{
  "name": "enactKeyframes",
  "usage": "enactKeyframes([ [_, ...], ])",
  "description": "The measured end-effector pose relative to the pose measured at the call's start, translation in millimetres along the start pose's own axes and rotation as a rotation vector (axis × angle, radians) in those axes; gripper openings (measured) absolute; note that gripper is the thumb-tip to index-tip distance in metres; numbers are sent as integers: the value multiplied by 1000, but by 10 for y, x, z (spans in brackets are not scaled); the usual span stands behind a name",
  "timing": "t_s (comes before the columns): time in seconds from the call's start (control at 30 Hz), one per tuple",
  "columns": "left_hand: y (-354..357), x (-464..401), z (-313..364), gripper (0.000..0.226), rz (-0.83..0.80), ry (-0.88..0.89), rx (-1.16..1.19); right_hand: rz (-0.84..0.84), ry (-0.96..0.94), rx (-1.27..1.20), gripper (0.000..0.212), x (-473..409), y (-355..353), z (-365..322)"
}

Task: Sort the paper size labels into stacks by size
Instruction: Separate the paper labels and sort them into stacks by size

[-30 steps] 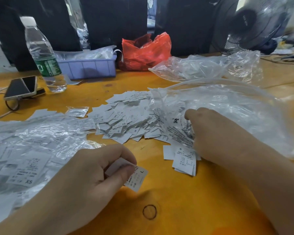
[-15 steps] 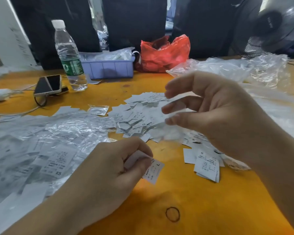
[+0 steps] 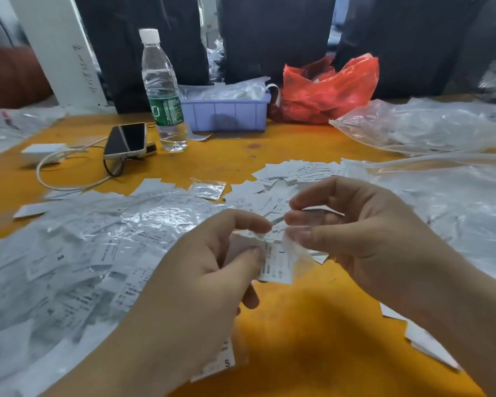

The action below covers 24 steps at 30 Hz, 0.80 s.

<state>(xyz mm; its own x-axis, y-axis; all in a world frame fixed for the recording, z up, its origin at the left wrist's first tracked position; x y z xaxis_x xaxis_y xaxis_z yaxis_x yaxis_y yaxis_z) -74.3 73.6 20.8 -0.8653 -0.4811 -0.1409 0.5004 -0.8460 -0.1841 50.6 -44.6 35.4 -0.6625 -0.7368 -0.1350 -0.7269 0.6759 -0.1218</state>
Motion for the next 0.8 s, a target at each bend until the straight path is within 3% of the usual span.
enactKeyframes([
  [0.2,-119,-50,-34,31,66,-27,-65,14,-43,-129,29,43,46,-21],
  [0.3,-91,-30,-20,14,52,-35,-49,25,-62,-79,34,71,68,-19],
  [0.4,-53,13,19,56,-14,-64,-31,58,-78,-116,29,104,75,-41],
  [0.47,-27,56,89,69,-53,-20,-77,73,-87,-155,23,118,71,-82],
  [0.57,7,78,77,56,-71,11,-137,99,-93,-136,22,106,27,-89],
  [0.7,48,66,67,14,-7,51,-126,107,-98,-135,22,111,19,-84],
  [0.8,44,49,97,8,11,109,-109,79,-108,-103,22,125,41,-88],
])
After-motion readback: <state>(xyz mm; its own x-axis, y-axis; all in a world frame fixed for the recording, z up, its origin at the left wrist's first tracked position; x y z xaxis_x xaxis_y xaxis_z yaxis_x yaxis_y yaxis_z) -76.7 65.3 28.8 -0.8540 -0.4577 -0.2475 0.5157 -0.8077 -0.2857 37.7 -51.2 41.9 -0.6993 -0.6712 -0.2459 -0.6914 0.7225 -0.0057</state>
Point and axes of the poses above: each hand's wrist, its own x-axis away from the middle knuckle, its own y-axis out of the palm, z = x × y, the point moved 5 cm from there along -x, towards the middle knuckle, and after that the axes turned 10 degrees about x, right-handed, at the moved point
